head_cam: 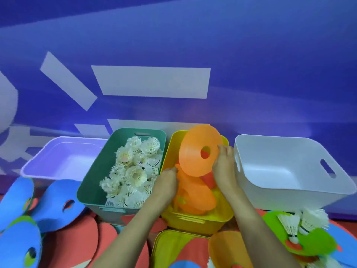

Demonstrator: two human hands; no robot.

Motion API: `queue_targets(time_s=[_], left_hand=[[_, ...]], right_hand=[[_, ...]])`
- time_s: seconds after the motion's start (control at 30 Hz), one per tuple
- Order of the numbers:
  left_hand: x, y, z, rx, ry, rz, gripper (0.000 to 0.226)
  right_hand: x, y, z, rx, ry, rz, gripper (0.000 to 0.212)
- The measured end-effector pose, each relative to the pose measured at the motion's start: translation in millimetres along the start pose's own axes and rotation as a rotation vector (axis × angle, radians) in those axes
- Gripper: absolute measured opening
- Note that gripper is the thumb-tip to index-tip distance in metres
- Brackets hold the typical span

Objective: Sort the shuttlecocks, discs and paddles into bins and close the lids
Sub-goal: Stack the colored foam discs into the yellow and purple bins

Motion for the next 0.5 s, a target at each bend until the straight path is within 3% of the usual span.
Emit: queue_targets(time_s=[0.13,0.5], left_hand=[[8,30,-17,0.214,0.023,-0.094,0.041],[9,24,-19,-0.014,0.113,-0.044,0.036]], right_hand=[[-13,43,-15,0.138,0.033,0.107,0.048],[-25,49,-1,0.173,-0.049,0.082,0.043]])
Point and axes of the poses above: each hand's wrist, its own z-axis away from the middle knuckle, its own y-axis out of the palm, x = y × z, the point moved 8 cm from there along -z, towards the middle knuckle, and after that the axes turned 11 degrees about y, right-handed, at the moved point
